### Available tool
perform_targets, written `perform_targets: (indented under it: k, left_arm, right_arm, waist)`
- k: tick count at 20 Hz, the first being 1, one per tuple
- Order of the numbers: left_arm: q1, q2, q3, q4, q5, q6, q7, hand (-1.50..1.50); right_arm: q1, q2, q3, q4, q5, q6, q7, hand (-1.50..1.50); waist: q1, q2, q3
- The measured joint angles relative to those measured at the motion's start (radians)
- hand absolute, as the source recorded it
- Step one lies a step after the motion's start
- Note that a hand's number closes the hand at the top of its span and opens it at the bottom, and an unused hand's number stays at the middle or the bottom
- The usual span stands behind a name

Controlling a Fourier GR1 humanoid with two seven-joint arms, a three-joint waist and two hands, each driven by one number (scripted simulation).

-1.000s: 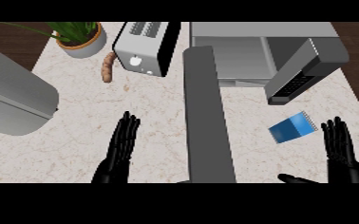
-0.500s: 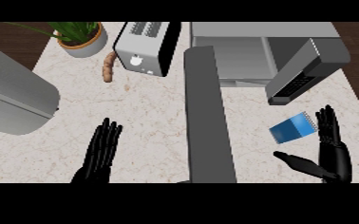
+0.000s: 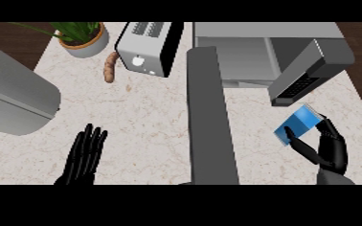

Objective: Pick up the milk, place it into the microwave and close the microwave

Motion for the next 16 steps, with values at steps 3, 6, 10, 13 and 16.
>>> perform_targets:
  k: [3,6,10,13,16]
  left_arm:
    - [0.008,0.017,0.025,-0.011,0.024,-0.024,0.006,-1.50]
    - [0.018,0.021,0.033,-0.015,0.026,-0.032,0.002,-1.50]
    - [0.022,0.024,0.054,0.013,0.036,-0.056,-0.028,-1.50]
    - [0.016,0.033,0.078,0.019,0.055,-0.077,-0.033,-1.50]
    - [0.025,0.038,0.088,0.014,0.060,-0.086,-0.037,-1.50]
  right_arm:
    - [-0.057,-0.021,-0.017,0.104,0.002,-0.034,-0.045,1.50]
    - [-0.081,-0.055,-0.027,0.194,0.014,-0.054,-0.084,1.50]
    - [-0.116,-0.075,0.002,0.269,0.063,-0.091,-0.097,1.50]
    - [-0.145,-0.078,0.019,0.326,0.094,-0.120,-0.118,1.50]
    - [-0.178,-0.032,0.040,0.348,0.119,-0.169,-0.121,1.50]
  waist:
    - [0.001,-0.001,-0.001]
    - [0.002,-0.001,-0.002]
    - [0.004,-0.001,-0.003]
    - [0.006,-0.001,-0.005]
    - [0.007,-0.003,-0.009]
